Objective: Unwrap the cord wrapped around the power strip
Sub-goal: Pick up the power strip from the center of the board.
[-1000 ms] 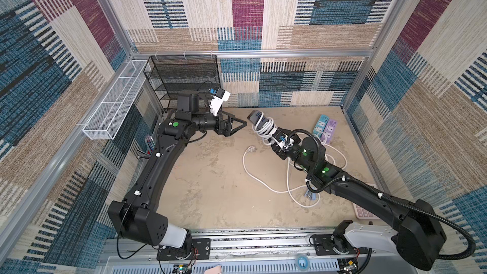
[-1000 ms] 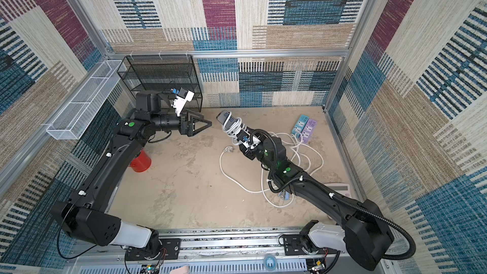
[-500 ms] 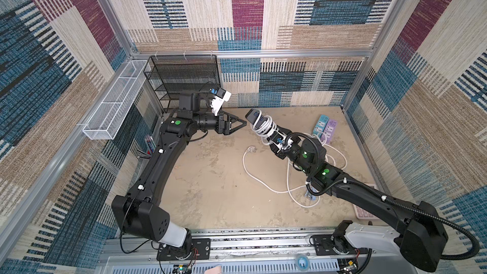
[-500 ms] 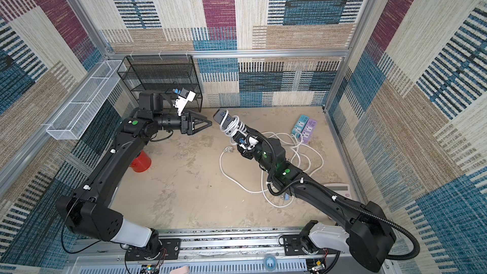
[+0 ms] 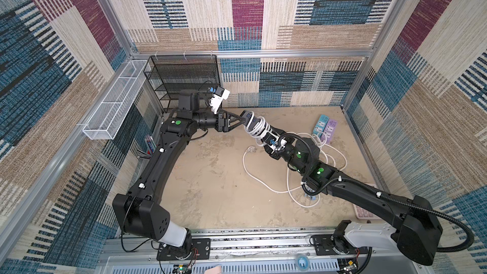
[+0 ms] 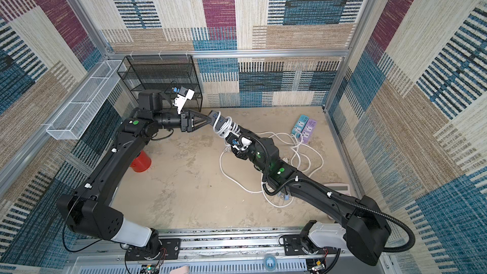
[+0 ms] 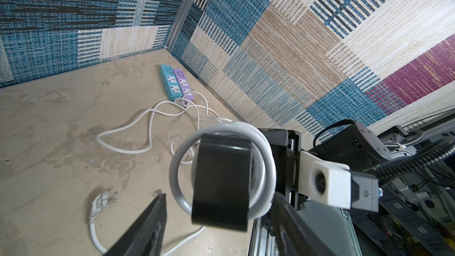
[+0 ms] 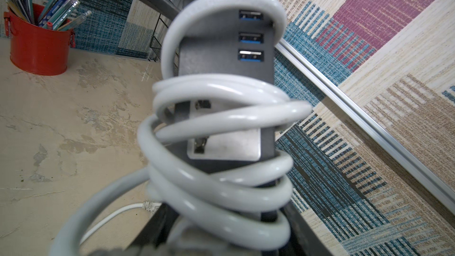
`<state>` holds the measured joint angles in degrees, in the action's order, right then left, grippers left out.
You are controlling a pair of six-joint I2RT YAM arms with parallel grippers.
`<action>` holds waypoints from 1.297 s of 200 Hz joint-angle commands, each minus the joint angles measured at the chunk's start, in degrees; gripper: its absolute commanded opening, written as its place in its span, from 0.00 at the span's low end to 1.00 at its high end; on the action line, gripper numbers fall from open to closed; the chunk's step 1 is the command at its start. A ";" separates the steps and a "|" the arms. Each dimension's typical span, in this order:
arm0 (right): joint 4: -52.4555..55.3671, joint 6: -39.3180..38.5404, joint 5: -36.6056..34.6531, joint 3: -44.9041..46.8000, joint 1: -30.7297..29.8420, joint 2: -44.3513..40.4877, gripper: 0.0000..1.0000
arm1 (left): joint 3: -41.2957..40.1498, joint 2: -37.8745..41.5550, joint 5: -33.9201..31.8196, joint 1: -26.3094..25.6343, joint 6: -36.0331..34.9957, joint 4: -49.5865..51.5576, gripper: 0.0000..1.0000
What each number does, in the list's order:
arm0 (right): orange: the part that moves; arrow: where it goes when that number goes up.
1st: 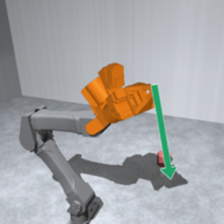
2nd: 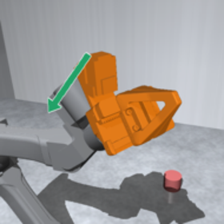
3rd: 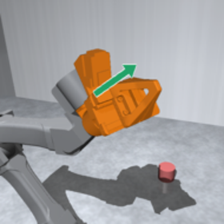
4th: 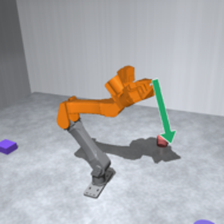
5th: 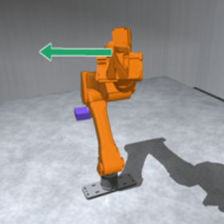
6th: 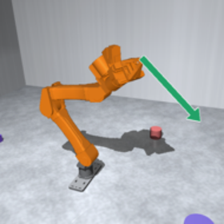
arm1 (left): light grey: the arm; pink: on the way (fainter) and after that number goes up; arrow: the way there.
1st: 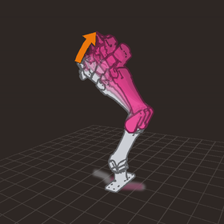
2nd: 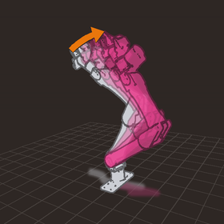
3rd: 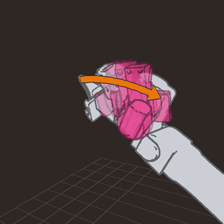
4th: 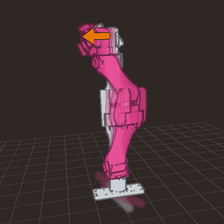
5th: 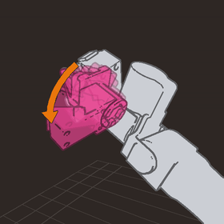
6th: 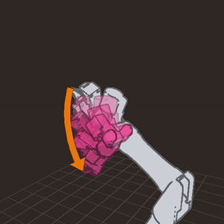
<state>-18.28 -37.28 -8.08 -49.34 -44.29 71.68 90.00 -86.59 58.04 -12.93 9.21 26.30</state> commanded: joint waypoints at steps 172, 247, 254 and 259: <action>-5.19 -1.80 -0.28 -3.72 -2.03 3.10 0.47 | -0.44 -0.67 3.77 -1.57 1.18 -2.05 0.45; -4.93 -2.36 -1.28 -2.89 -2.03 2.30 0.48 | -0.85 1.48 1.57 0.40 0.96 -2.20 0.58; -5.01 -2.36 -1.37 -2.70 -2.03 2.19 0.48 | -0.96 1.59 1.64 0.68 1.00 -2.51 0.58; -5.03 -2.36 -1.41 -2.60 -2.03 2.11 0.48 | -0.96 1.73 1.54 0.92 1.13 -2.61 0.58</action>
<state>-18.57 -39.33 -8.97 -52.14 -46.26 74.54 89.36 -85.58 60.07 -12.75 9.91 25.12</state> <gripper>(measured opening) 0.567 0.582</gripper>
